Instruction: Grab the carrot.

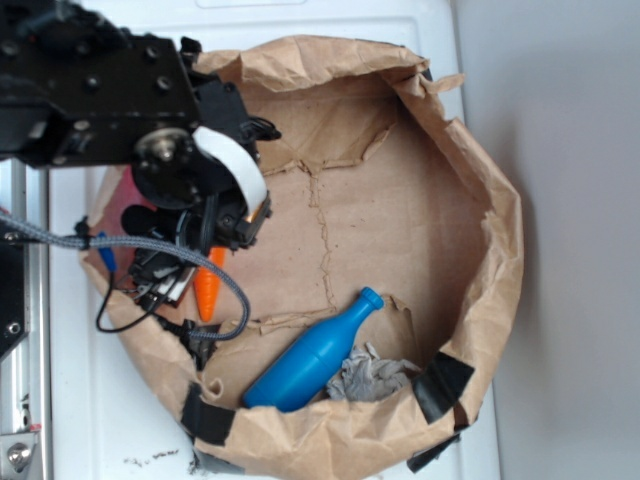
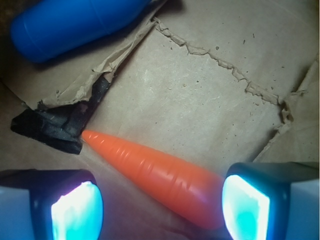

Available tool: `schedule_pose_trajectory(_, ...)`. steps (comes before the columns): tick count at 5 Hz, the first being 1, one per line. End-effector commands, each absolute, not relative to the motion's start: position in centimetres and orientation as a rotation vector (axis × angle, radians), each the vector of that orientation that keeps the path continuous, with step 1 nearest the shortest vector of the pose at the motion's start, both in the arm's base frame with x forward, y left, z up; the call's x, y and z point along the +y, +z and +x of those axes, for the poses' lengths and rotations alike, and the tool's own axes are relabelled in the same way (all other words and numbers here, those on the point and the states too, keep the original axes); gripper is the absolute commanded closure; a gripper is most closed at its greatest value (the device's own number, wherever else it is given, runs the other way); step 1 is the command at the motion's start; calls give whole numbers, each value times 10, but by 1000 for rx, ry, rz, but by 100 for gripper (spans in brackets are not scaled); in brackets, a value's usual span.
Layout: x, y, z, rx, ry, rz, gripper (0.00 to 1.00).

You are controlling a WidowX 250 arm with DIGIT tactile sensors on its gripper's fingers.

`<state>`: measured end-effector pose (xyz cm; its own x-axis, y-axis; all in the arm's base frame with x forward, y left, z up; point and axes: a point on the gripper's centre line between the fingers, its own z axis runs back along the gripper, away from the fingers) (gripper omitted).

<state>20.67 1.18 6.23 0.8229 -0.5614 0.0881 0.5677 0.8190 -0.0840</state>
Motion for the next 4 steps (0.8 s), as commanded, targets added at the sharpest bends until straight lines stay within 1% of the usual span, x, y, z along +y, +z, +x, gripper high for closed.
schedule_pose_trajectory(1,17,71,214,-97,-594,-91,0)
schedule_pose_trajectory(3,17,71,214,-97,-594,-91,0)
schedule_pose_trajectory(4,14,61,220,-167,-758,-37,0)
